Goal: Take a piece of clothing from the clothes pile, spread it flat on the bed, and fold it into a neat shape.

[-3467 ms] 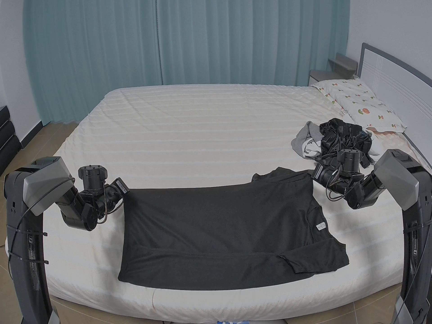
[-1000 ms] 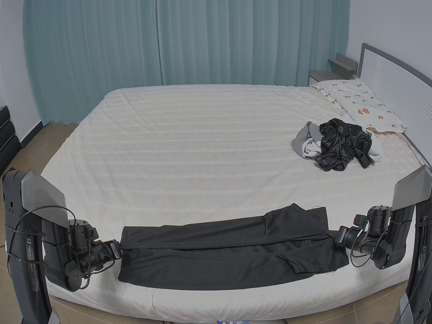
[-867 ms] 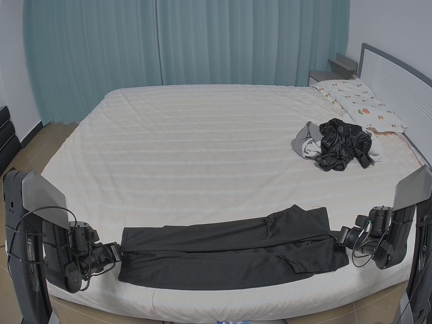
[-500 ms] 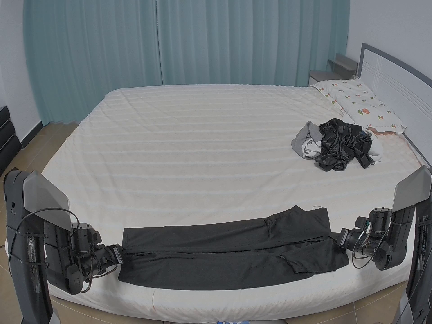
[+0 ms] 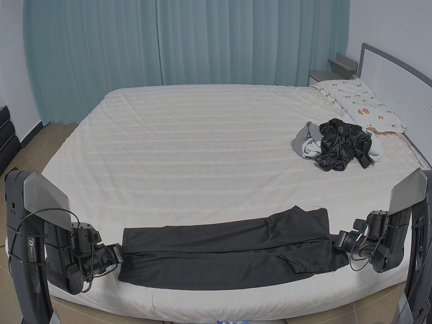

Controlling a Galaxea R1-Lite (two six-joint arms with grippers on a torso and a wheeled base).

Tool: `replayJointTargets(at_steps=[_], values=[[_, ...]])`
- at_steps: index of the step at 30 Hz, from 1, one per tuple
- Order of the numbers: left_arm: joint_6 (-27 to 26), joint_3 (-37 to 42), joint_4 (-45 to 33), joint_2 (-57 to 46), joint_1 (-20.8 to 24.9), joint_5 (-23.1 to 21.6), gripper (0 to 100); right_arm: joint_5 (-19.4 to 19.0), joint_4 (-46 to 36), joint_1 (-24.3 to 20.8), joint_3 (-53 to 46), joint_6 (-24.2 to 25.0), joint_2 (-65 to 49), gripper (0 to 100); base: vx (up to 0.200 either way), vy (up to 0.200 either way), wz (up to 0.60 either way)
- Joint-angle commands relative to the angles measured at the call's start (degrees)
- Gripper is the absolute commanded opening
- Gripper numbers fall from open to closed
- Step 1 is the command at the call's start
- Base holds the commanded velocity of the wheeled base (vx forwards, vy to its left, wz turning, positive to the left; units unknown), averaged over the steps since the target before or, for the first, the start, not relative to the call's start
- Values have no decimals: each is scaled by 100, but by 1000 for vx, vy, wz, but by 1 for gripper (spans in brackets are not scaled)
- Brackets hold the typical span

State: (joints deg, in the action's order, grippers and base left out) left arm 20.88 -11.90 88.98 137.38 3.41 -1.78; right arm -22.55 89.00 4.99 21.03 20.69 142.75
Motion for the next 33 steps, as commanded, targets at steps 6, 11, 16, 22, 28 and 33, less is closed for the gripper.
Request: replayJointTargets(at_steps=[6,11,16,22,28,33], values=[[4,-23,102,9,142,90,0,-4,47,-77,42,23,51,100,0,0,0],[12,-14,102,0,160,90,0,-12,47,-77,50,76,-19,100,0,0,0],[21,-14,102,0,160,90,100,-12,47,-50,33,102,-195,100,0,0,0],[30,38,102,-132,151,99,100,-4,47,20,-20,383,-696,100,0,0,0],[206,161,102,-633,98,380,100,-4,47,81,-2,480,-925,100,0,0,0],[619,118,102,-1160,81,398,100,-4,29,81,86,814,-1065,100,0,0,0]])
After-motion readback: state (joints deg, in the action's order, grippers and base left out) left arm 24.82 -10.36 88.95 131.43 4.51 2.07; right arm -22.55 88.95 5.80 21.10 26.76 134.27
